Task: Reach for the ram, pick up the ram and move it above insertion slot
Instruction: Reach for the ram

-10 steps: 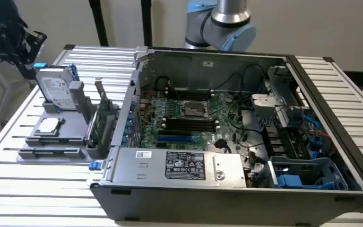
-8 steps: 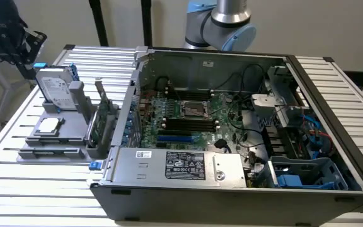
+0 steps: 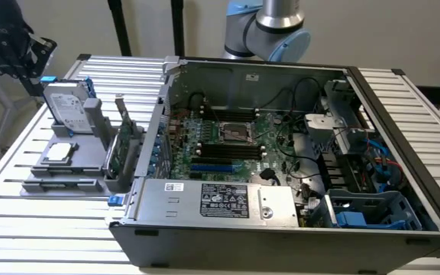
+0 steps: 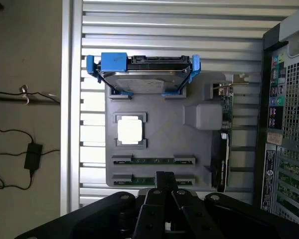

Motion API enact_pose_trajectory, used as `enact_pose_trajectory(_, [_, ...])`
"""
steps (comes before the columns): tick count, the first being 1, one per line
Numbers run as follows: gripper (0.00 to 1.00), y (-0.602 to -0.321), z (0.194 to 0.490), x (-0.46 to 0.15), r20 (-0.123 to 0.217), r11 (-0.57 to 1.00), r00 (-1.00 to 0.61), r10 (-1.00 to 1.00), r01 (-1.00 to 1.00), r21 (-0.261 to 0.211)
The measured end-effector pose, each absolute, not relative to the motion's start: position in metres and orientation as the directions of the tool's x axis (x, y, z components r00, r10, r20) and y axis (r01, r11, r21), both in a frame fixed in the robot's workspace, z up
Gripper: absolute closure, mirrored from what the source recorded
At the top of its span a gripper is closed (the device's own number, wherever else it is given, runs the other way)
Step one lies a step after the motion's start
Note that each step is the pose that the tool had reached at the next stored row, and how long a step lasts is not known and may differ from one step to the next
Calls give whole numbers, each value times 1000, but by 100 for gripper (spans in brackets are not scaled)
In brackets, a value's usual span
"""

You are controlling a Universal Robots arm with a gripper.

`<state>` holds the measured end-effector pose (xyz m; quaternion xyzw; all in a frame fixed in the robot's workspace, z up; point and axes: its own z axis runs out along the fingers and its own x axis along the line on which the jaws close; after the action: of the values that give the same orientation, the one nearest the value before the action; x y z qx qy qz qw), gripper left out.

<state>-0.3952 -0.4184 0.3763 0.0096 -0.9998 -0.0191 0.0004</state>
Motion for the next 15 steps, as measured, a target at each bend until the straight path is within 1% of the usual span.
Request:
enact_pose_trajectory(6, [89,-423,376,-395,1,999,-1000,-19,-19,38])
enact_pose_trajectory(15, [89,-458,375,-393,1,999,-1000,-19,-19,38])
